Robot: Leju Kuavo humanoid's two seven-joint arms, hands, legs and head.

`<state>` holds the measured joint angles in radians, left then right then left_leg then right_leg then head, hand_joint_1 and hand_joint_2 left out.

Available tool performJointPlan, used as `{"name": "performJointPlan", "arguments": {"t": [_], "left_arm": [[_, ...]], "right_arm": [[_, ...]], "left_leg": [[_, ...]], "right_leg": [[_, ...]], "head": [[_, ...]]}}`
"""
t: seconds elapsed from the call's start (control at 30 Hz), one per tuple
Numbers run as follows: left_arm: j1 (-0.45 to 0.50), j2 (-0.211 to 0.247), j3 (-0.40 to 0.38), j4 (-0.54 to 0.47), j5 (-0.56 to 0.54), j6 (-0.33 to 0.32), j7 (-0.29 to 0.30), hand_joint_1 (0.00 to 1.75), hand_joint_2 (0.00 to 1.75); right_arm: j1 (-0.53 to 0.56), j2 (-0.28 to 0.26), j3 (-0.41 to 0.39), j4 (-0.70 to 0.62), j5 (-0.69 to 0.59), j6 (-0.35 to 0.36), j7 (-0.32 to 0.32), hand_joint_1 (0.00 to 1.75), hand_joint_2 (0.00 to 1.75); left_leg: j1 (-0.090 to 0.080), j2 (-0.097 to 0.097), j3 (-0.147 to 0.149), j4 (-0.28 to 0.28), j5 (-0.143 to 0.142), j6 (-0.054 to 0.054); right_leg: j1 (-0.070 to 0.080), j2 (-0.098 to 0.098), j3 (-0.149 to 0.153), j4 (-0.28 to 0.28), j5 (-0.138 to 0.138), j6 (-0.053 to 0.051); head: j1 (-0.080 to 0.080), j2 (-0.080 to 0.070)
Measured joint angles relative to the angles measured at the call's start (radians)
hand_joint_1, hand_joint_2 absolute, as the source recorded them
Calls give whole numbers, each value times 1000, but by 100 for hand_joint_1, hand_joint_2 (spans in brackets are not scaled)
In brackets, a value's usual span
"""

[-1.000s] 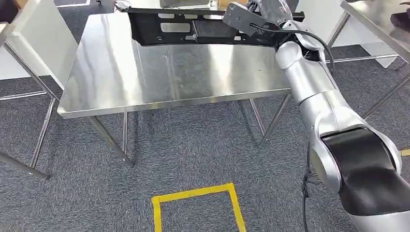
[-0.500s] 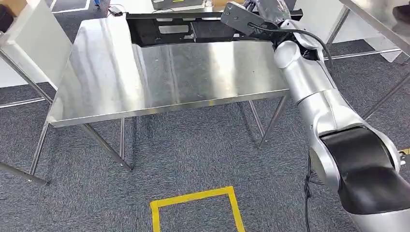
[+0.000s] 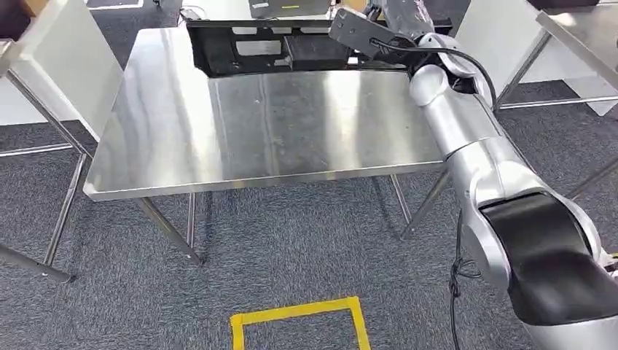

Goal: Take the parts from the cabinet and place them on the table.

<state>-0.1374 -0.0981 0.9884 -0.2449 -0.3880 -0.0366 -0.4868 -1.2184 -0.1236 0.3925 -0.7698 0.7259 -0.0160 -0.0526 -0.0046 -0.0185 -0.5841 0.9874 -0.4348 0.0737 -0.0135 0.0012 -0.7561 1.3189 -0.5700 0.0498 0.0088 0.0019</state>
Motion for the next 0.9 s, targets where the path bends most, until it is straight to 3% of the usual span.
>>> {"name": "performJointPlan", "arguments": {"t": [0.03,0.07,0.13,0.17,0.2,0.27,0.3,0.33,0.4,0.47,0.5,0.53,0.57,0.6,0.63,0.67,0.7,0.8,0.87,0.9], "left_arm": [[1,-2,0,0,0,0,0,0,175],[0,-4,0,0,0,0,0,0,175],[1,-5,0,0,0,0,0,0,175],[1,-5,0,1,0,0,0,0,175],[0,-4,0,1,0,0,0,0,175],[0,-4,0,1,-1,0,0,0,175],[-1,2,0,0,-1,0,0,0,175],[-1,-2,0,2,-1,-1,0,0,175],[-3,-2,0,2,-2,-2,0,0,175],[-3,-3,0,2,-2,-1,0,0,175],[-3,-3,0,2,-2,-2,0,0,175],[-3,-3,0,2,-2,-2,0,0,175],[-3,-3,0,2,-2,-2,0,0,175],[-3,-2,0,2,-2,-2,0,0,175],[-3,-2,0,2,-2,-3,0,0,175],[-2,0,0,2,-1,-3,0,0,175],[-4,1,0,3,0,-3,2,0,175],[-5,1,0,3,1,-4,2,0,175],[-7,2,0,3,2,-4,2,0,175],[-13,3,0,3,3,-5,1,0,175]], "right_arm": [[2,-2,0,0,0,0,0,175,175],[1,-4,0,0,0,0,0,175,175],[1,-7,-1,0,-3,1,-1,175,175],[-1,-10,0,2,-6,2,-2,175,175],[-3,-10,0,2,-8,3,-1,175,175],[-5,-12,0,3,-7,4,-1,175,175],[-5,-14,0,3,-7,4,-2,175,175],[-8,-15,0,3,-7,4,-1,175,175],[-14,-14,1,3,-7,5,-4,175,175],[-12,-14,5,6,-7,5,-5,175,175],[-11,-15,6,9,-7,5,-6,175,175],[-11,-16,8,11,-7,5,-8,175,175],[-11,-15,9,14,-8,5,-11,175,175],[-12,-14,9,14,-8,5,-12,175,175],[-12,-13,10,16,-9,5,-15,175,175],[-13,-14,10,22,-10,5,-19,175,175],[-16,-11,11,27,-11,2,-24,175,175],[-22,-8,12,40,-10,-8,-35,175,175],[-30,-8,13,51,-11,-17,-41,175,175],[-38,-6,14,62,-14,-26,-46,175,175]], "left_leg": [[0,-3,11,0,-8,-2],[0,-5,24,0,-19,-6],[0,-7,46,0,-40,-14],[-6,-8,56,10,-54,-19],[-8,-9,52,4,-61,-25],[-8,-8,62,13,-64,-29],[-7,-7,60,22,-68,-33],[-6,0,36,62,-64,-40],[2,7,-48,200,-81,-54],[9,11,-142,310,-155,-66],[12,13,-167,317,-168,-69],[14,15,-172,292,-153,-68],[15,15,-159,231,-109,-66],[14,16,-137,151,-46,-60],[13,16,-111,65,34,-51],[6,16,-107,8,95,-40],[5,18,-99,9,56,-37],[-2,17,-68,-2,60,-19],[1,15,-43,-15,59,-8],[1,14,-41,-15,55,-2]], "right_leg": [[0,0,1,-38,19,5],[-1,0,23,-118,63,17],[-5,-2,77,-297,188,48],[3,-3,81,-337,205,33],[5,-2,101,-331,196,4],[2,1,100,-332,196,-19],[-9,2,115,-333,193,-27],[-9,2,126,-335,187,-34],[-9,2,139,-336,174,-50],[-9,5,156,-336,156,-48],[-9,6,167,-336,147,-46],[-9,6,179,-336,136,-44],[-9,6,195,-336,125,-42],[-9,6,210,-336,115,-40],[-9,5,225,-337,103,-36],[-5,6,234,-335,93,-31],[-2,10,232,-342,88,-24],[7,10,249,-336,89,-2],[2,8,213,-264,76,0],[1,8,162,-186,68,0]], "head": [[0,0],[0,0],[0,0],[-2,0],[-1,0],[-5,0],[-4,0],[-4,0],[-7,0],[-8,0],[-8,0],[-8,0],[-8,0],[-8,0],[-8,0],[-7,0],[-8,0],[-7,0],[-6,0],[-5,0]]}}
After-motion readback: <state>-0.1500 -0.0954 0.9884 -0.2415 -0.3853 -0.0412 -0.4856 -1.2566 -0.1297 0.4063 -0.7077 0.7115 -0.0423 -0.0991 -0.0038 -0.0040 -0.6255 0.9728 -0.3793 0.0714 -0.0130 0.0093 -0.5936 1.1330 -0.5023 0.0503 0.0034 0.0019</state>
